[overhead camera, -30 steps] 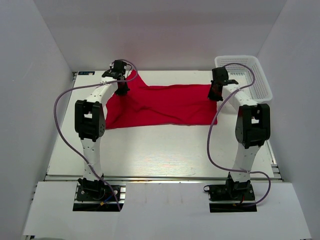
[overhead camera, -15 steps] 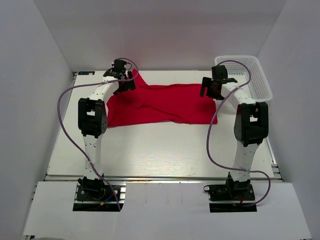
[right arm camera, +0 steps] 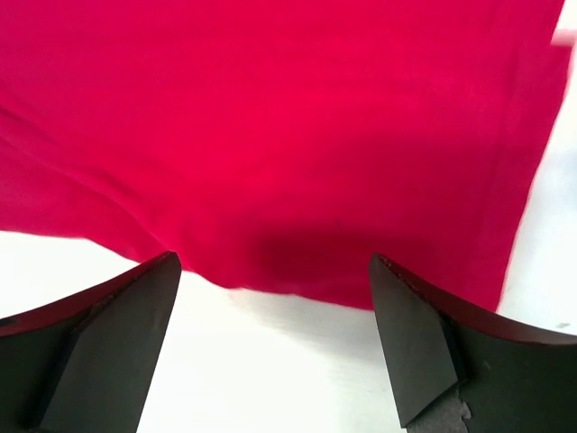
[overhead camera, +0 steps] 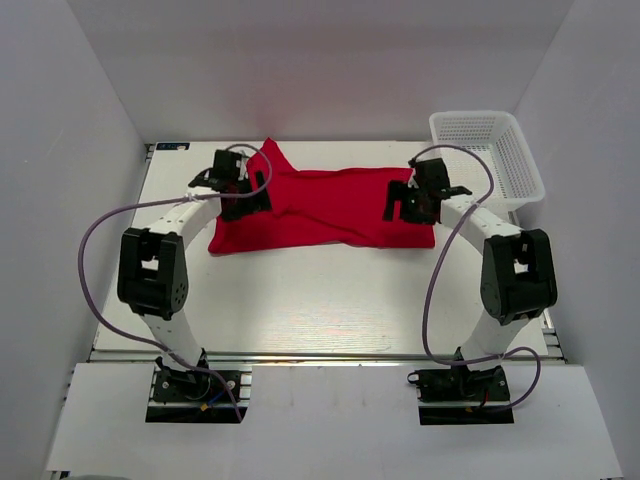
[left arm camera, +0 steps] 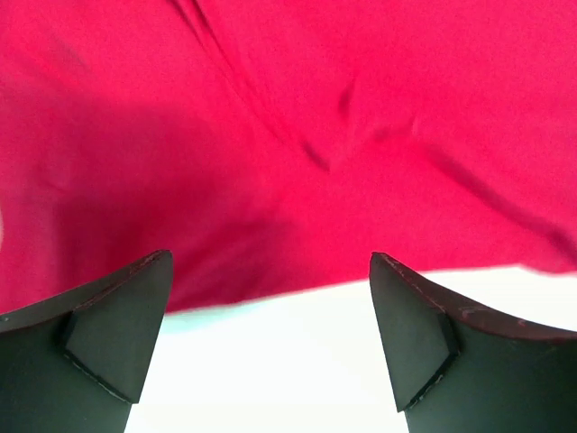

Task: Fold and stack the t-shirts
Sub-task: Fold the flattened tshirt in 1/3 of the way

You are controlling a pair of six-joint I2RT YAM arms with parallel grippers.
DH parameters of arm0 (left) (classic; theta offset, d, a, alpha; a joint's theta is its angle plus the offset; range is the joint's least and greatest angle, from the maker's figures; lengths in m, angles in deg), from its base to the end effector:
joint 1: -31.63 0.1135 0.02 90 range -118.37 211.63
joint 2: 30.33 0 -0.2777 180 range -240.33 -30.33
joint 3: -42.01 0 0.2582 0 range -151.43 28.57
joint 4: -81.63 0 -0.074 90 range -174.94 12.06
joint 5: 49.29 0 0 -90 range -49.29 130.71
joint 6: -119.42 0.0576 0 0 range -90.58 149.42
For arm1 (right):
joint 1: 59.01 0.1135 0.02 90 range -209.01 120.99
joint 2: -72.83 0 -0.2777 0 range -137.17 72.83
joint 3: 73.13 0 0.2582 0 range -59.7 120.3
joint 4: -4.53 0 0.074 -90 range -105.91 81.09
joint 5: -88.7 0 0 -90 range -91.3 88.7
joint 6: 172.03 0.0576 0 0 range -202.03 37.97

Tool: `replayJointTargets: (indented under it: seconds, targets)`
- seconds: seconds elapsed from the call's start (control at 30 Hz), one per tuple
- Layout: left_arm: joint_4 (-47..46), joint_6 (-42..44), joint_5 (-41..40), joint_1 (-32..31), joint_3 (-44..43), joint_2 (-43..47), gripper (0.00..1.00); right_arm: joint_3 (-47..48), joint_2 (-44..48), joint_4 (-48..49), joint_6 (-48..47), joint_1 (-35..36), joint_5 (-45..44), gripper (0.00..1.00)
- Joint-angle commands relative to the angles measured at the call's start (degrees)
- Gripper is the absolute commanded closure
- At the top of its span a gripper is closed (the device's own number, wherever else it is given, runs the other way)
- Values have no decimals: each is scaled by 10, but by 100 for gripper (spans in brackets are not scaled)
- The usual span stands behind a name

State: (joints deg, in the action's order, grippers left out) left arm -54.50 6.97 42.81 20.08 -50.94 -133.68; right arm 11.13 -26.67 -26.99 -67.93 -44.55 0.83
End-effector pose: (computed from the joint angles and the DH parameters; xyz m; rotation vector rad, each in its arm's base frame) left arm 0.4061 -0.0851 0.2303 -0.2264 2.5309 -0.2840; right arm 0.3917 0.1032 0.2237 -0.0253 2.4044 0.2784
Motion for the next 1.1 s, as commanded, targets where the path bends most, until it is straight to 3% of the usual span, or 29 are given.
replayJointTargets:
  seconds: [0.0, 0.1, 0.47, 0.57, 0.7, 1.07]
  targets:
    - [-57, -12, 89, -4, 73, 9, 0, -41, -4, 22, 37, -10, 18, 10]
    - [-71, -12, 116, -4, 115, -16, 0, -65, -23, 31, 57, -14, 0, 10]
    - [1, -12, -25, 14, 160, -25, 0, -149, -40, 53, 77, -63, 11, 10]
    - [30, -12, -61, 14, 186, 2, 0, -184, -21, 55, 75, -72, 23, 10]
    - [31, -19, -49, 14, 239, 51, 0, -232, 20, 53, 78, -73, 42, 10]
    - [96, -125, -72, 2, 361, 212, 0, -389, 198, 31, 97, -61, 98, 10]
